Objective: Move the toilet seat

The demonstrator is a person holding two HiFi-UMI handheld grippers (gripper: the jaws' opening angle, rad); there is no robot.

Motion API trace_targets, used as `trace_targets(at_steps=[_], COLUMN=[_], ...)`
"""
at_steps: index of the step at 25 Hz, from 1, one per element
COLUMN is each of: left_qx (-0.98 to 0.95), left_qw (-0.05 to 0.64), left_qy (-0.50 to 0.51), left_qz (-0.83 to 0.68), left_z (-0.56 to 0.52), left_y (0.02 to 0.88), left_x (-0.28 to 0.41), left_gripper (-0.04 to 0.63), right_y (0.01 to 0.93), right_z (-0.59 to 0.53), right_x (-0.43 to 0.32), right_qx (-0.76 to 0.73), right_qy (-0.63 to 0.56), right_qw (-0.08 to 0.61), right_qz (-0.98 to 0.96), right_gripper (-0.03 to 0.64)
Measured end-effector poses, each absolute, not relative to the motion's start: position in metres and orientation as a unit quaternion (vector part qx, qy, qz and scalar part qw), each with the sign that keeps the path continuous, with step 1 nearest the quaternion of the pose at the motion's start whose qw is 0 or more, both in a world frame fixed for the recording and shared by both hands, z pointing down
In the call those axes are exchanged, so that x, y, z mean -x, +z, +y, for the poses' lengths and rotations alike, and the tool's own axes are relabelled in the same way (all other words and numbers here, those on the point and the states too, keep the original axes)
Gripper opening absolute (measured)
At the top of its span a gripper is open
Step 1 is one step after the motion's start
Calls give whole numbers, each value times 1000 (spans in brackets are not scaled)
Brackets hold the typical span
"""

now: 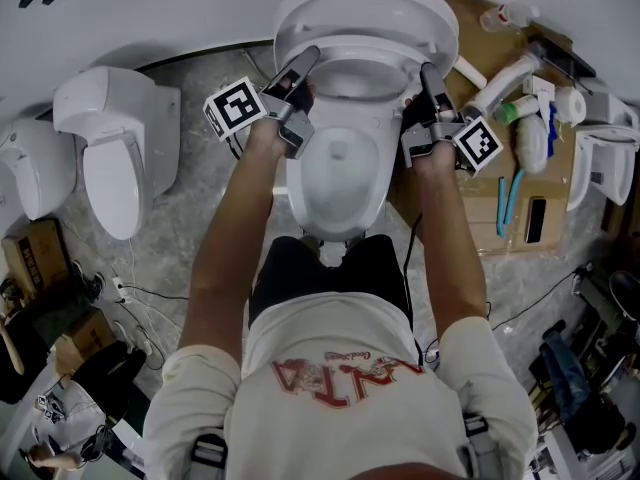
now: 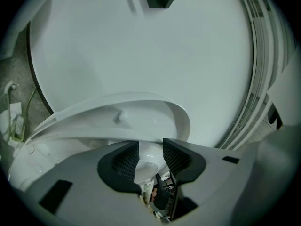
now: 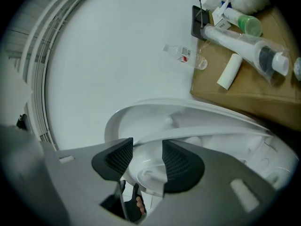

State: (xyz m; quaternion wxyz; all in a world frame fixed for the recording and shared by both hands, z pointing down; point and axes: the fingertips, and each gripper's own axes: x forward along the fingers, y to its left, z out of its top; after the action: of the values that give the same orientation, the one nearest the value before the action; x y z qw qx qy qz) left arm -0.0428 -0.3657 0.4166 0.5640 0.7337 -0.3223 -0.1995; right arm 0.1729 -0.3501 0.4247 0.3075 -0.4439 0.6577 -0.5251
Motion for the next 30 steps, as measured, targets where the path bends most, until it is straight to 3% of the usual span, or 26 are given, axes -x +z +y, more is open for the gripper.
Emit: trace_targets(at_steps=[7,15,20,27,30], left_qx=[-742,-771,-775,-771,-798], left_qw=[558,518,502,499,455], left_qy=[-193,-141,-126,-141,-141], left_qz=[-318,-342,-361,-369,-369], left_z=[-360,-335,-302,-253,-237], left_y=[412,401,388,348,320], left_x=[40,56,70,78,74], left_gripper=[164,161,59,25,20], right_y=[422,404,385,358,341], right_z=[-345,-323,-294,-244,-225], right_x=[-172,-179,-176,-178,-182], right_qx=[445,468,462,470,474], right_qy=[-518,-479,-454,-422,-397], right_qw=[294,248,221,181,163], right_qz=[669,700,729,754,769], right_gripper=[192,45,8,3,3])
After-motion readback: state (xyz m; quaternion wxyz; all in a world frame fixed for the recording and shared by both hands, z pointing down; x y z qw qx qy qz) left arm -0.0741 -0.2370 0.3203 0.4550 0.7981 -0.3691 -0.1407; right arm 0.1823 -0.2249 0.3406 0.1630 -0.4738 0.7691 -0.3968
